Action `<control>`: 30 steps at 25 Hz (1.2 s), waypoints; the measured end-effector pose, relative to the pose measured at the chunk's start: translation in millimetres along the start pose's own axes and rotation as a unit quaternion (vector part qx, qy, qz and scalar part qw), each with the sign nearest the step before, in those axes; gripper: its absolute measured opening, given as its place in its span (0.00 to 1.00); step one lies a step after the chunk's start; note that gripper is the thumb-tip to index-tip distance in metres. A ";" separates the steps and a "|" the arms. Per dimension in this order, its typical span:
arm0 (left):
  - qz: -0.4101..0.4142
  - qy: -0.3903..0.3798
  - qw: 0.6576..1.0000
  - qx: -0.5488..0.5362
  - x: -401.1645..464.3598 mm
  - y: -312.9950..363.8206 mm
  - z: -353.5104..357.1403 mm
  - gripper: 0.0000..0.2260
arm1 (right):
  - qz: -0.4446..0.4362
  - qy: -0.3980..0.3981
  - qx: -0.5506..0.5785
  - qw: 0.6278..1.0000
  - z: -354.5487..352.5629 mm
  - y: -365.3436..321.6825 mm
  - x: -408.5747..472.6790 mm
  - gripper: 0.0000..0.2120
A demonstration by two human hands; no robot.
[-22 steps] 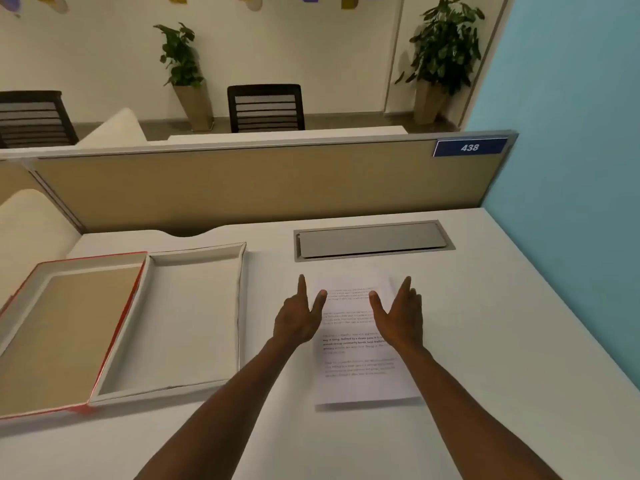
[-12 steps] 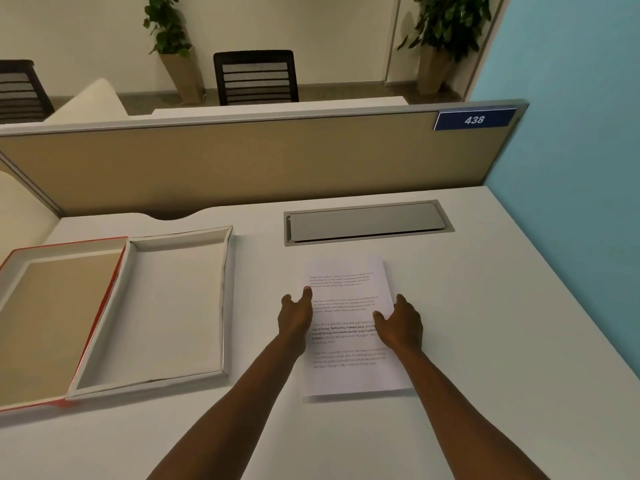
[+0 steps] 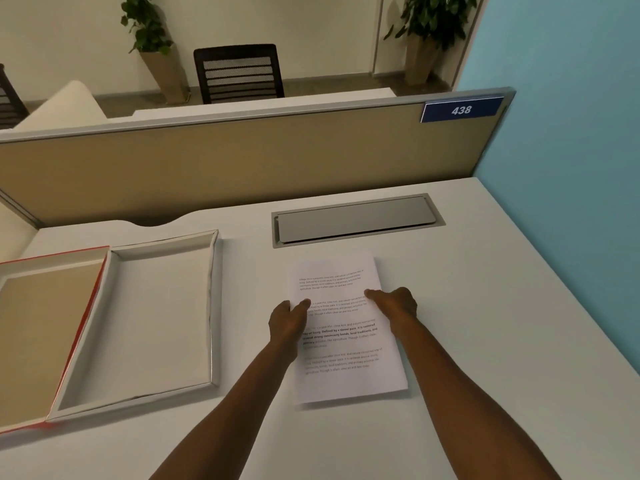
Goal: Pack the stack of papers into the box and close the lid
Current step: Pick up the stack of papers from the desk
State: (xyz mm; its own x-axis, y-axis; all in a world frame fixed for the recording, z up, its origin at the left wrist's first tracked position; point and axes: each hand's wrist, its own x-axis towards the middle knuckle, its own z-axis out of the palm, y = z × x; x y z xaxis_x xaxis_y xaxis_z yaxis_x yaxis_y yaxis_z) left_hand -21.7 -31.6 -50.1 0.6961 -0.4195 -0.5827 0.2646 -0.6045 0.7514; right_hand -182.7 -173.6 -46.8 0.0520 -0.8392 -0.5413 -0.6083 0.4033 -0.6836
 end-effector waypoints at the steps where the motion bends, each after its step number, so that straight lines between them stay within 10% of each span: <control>1: 0.007 0.000 1.000 -0.001 -1.7 -1.3 0.4 0.26 | -0.001 -0.003 -0.011 1.000 2.6 -2.1 0.4 0.18; 8: 0.014 -0.007 1.000 -0.005 5.7 -7.7 0.7 0.28 | -0.027 0.070 -0.210 0.975 31.9 -11.6 -21.2 0.34; 30: 0.024 -0.021 0.999 0.002 2.9 -11.0 -0.9 0.33 | 0.025 -0.082 0.080 0.993 2.6 -10.2 6.2 0.26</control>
State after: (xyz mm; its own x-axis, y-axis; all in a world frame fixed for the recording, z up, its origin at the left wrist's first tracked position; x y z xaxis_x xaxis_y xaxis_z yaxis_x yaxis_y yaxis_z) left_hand -22.0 -25.6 -59.8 0.6795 -0.4759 -0.5584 0.2288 -0.5857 0.7776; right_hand -174.1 -182.0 -44.4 0.1609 -0.7517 -0.6396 -0.4807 0.5063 -0.7159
